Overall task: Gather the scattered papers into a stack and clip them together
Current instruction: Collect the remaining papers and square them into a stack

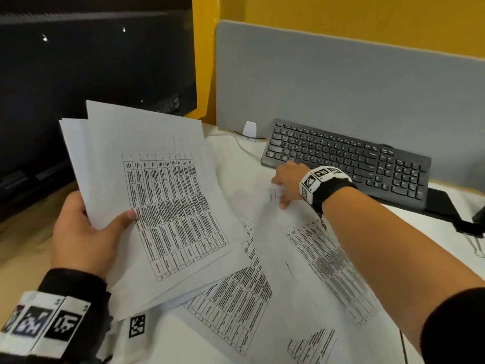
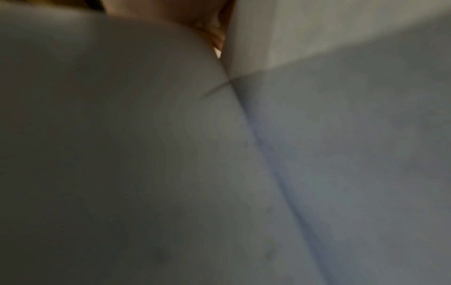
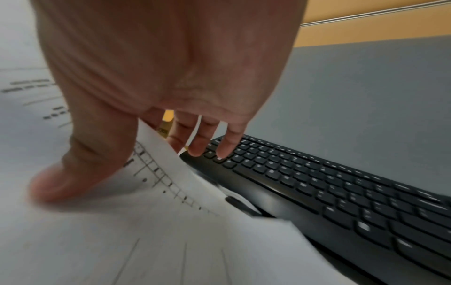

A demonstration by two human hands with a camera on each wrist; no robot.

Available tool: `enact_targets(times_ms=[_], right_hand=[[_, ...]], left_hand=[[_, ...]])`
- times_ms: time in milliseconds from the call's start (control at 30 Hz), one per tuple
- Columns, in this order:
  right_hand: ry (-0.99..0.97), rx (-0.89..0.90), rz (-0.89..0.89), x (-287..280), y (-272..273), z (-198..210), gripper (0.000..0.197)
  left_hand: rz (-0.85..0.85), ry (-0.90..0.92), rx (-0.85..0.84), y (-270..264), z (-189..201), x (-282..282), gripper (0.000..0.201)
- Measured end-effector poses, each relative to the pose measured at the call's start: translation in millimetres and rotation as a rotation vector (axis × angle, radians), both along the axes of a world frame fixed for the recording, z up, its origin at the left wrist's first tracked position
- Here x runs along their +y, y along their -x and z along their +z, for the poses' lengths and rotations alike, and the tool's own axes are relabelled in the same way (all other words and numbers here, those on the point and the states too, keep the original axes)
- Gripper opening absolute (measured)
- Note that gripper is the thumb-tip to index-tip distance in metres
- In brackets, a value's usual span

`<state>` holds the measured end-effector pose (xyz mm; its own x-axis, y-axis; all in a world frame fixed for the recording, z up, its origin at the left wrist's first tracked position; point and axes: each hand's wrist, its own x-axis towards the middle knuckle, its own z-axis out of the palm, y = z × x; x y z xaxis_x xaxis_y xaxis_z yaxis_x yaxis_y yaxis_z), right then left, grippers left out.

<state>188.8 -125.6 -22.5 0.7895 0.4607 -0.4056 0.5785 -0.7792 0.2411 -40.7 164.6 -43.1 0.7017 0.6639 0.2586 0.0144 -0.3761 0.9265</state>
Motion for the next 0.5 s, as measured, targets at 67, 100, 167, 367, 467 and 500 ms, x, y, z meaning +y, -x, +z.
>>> enact_targets(times_ms=[67,100,167,367,467,500], right_hand=[[-0.140,-0.001,-0.071,-15.9,7.4,8.4,0.053],[-0.220,0.016,-0.100,-24.7,11.3,16.3,0.039],[-0.292,0.009,-0.119,-42.9,19.7,39.8,0.020],[-0.440,-0.157,-0.095,-80.3,66.6,139.2,0.022],[-0.510,-0.223,0.039,-82.9,99.3,182.9,0.020],[-0.539,-0.257,0.100,-80.2,109.6,194.0,0.018]], left_hand=[[0.003,0.012,-0.006,1.7,3.4,-1.0,0.054],[0.002,0.014,-0.012,2.8,4.9,-0.9,0.054],[0.005,0.000,-0.015,3.9,5.8,2.2,0.054],[-0.023,-0.034,-0.089,6.8,29.3,-12.1,0.053],[-0.114,-0.044,-0.151,8.1,52.5,-34.2,0.050],[-0.164,-0.036,-0.163,9.3,61.0,-44.9,0.049]])
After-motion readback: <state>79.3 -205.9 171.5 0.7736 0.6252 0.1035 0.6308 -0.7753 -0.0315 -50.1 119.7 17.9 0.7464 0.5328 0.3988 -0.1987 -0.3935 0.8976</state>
